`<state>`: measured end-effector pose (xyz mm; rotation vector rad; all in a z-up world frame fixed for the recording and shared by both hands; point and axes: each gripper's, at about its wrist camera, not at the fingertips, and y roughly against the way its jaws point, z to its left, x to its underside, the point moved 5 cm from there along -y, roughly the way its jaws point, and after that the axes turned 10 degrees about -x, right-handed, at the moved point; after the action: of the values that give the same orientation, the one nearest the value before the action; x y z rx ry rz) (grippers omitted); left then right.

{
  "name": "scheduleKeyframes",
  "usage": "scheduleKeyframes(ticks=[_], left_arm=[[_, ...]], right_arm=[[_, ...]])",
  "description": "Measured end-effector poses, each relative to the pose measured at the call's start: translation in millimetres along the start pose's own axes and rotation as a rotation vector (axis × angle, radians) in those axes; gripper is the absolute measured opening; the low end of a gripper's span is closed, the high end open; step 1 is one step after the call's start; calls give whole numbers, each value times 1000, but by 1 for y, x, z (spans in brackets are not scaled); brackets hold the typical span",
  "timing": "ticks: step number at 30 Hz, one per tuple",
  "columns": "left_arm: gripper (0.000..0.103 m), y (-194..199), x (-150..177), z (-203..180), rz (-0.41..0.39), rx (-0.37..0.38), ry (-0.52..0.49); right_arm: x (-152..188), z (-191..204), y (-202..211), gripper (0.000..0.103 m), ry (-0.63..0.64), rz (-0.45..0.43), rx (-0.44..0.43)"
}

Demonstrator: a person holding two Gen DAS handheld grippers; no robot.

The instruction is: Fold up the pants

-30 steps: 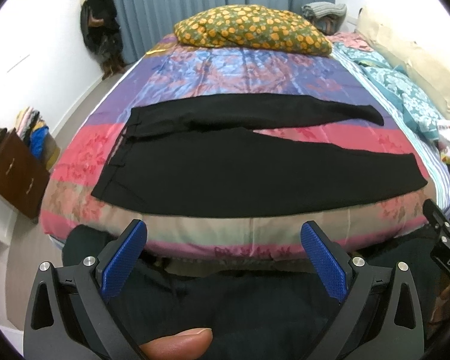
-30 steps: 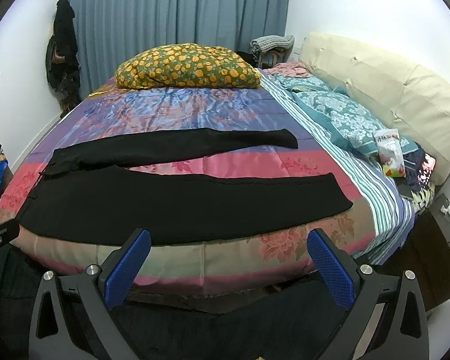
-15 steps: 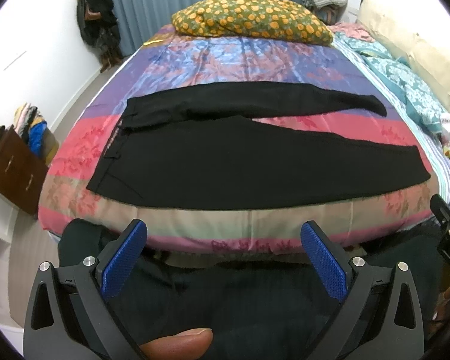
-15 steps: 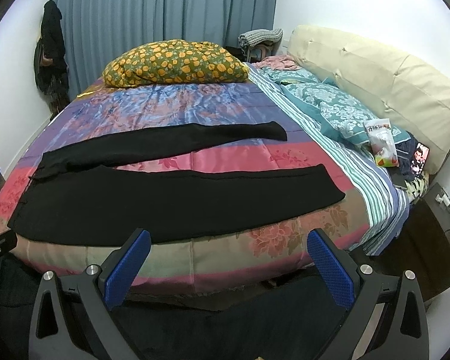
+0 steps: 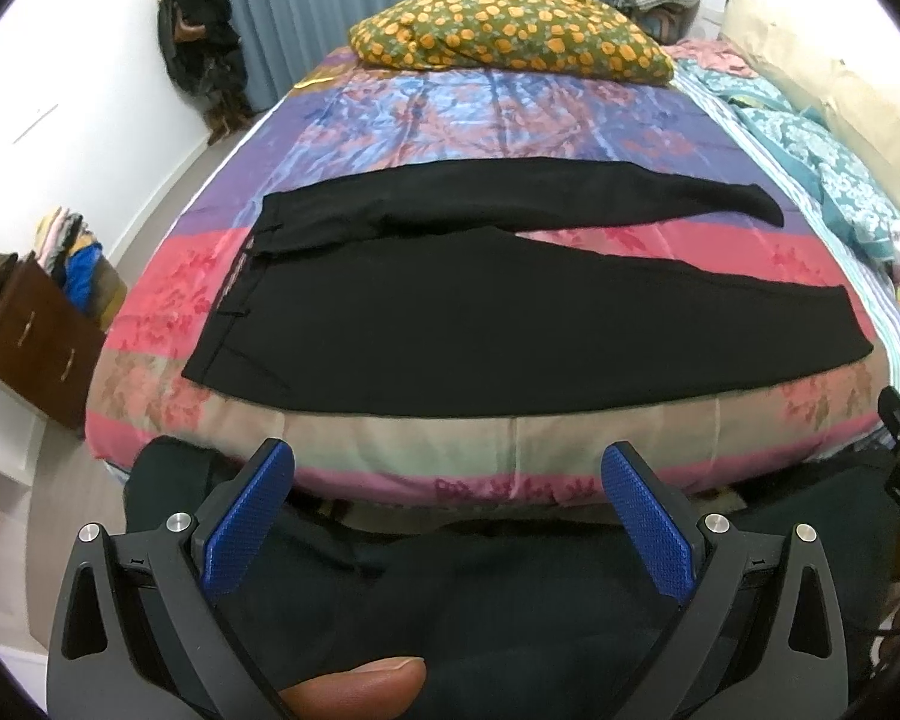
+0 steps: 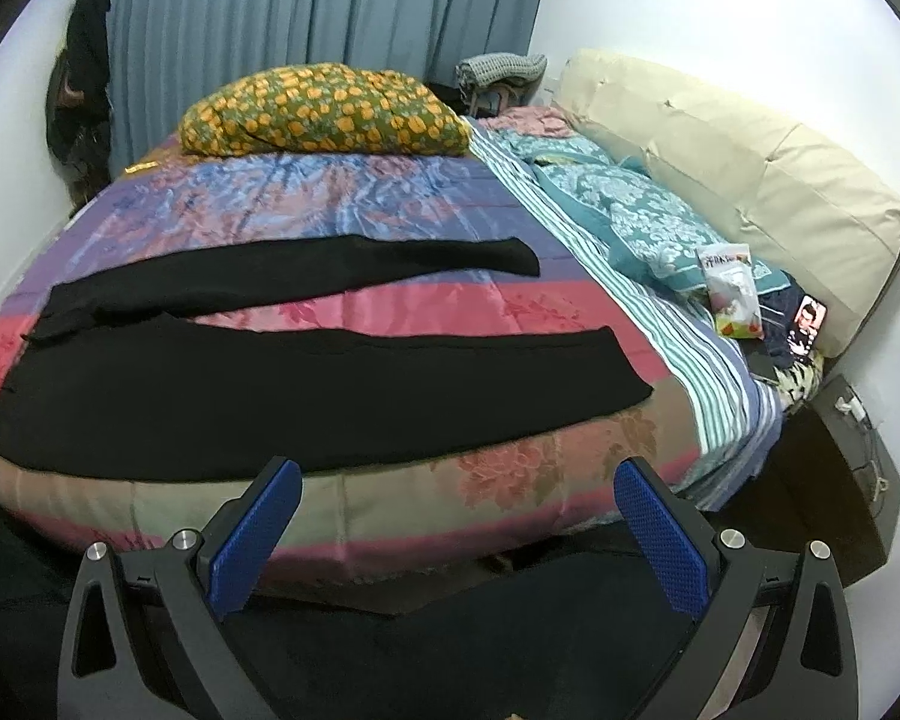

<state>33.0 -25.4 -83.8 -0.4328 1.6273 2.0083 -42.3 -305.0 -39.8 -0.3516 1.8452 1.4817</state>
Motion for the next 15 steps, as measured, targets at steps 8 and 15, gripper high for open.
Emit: scheduleKeyframes(ticks=[8,15], left_arm=[[102,-1,3,-1,3,-8,-10],[102,-2,4,0,1,-15,-11]], right_arm=[[7,-5,-7,103,7,62,33],[11,-3,-13,103,12,87,27]])
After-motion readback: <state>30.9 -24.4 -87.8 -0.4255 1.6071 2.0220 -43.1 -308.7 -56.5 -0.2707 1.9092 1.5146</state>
